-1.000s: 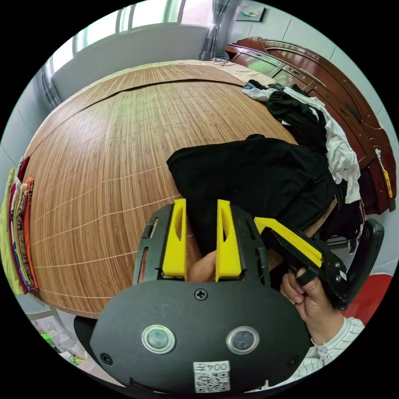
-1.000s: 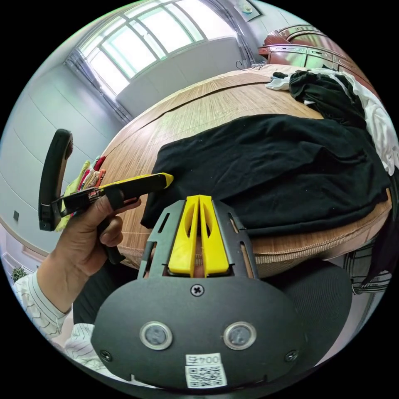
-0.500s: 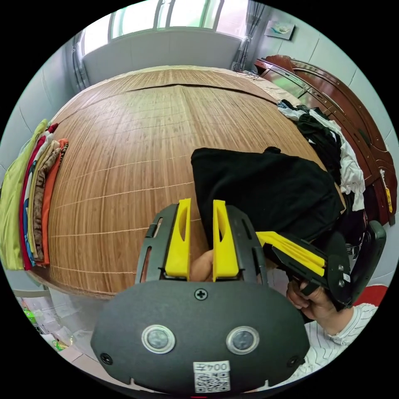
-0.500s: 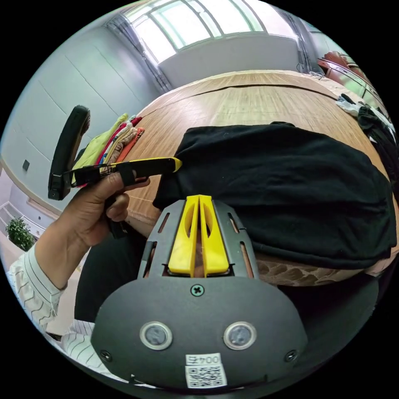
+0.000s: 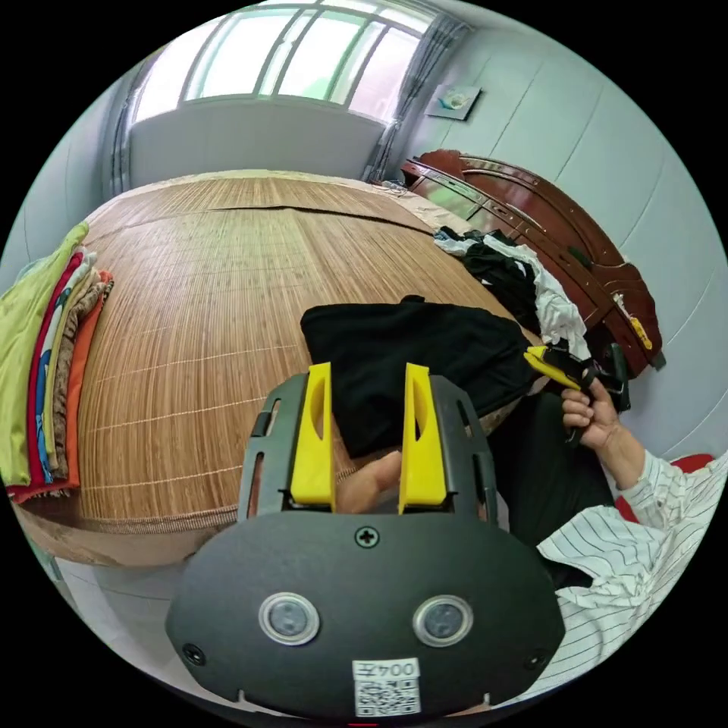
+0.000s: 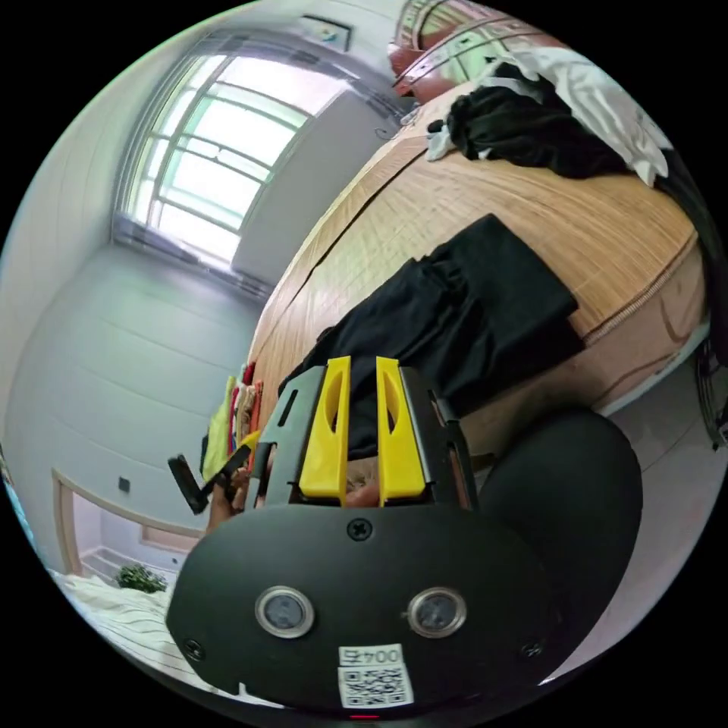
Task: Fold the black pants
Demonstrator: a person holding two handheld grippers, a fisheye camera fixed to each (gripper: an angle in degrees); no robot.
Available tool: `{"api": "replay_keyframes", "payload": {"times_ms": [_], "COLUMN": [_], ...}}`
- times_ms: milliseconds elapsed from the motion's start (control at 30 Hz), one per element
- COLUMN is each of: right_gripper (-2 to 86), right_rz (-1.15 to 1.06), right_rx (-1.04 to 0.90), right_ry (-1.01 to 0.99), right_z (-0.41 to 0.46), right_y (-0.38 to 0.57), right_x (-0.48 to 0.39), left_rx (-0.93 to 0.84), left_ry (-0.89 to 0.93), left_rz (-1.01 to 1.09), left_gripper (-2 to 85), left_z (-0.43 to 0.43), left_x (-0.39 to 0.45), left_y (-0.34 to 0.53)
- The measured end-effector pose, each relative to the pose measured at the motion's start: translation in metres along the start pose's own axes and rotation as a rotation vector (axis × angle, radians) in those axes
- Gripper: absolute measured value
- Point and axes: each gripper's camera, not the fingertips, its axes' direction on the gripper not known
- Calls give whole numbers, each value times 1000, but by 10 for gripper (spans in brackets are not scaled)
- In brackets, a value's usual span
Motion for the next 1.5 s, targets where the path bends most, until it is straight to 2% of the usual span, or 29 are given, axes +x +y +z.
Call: {"api": "replay_keyframes", "payload": {"times_ms": [67, 200, 333, 533, 900, 1033, 1200, 1300, 1500], "right_gripper": [62, 63, 65, 83, 109, 106, 100, 94, 89], "right_rz": [151, 306, 396, 460, 434, 381, 315, 294, 201], "right_rx": [30, -15, -60, -52, -92, -89, -154, -116, -193], "right_ry": [-93, -187, -208, -170, -81, 13, -3, 79, 129], "right_z": [-24, -23, -11, -10, 4, 11, 35, 36, 63], "right_y": [-28, -50, -60, -73, -117, -130, -144, -155, -164], "right_x": [58, 110, 143, 170, 183, 176, 168, 168, 161], "left_rx": [-31, -148, -113, -115, -107, -106, -104, -104, -106], "left_ry": [-68, -170, -83, -77, -55, -47, -38, -34, -34], "left_rz": [54, 99, 15, 17, -7, -12, -20, -25, -28], "left_gripper": [110, 99, 96, 95, 94, 94, 92, 92, 89], "left_z": [11, 43, 32, 20, 2, -4, -9, -11, -14], "left_x": [23, 43, 26, 26, 25, 24, 25, 25, 28], "left_y": [1, 8, 14, 13, 12, 12, 12, 11, 12]}}
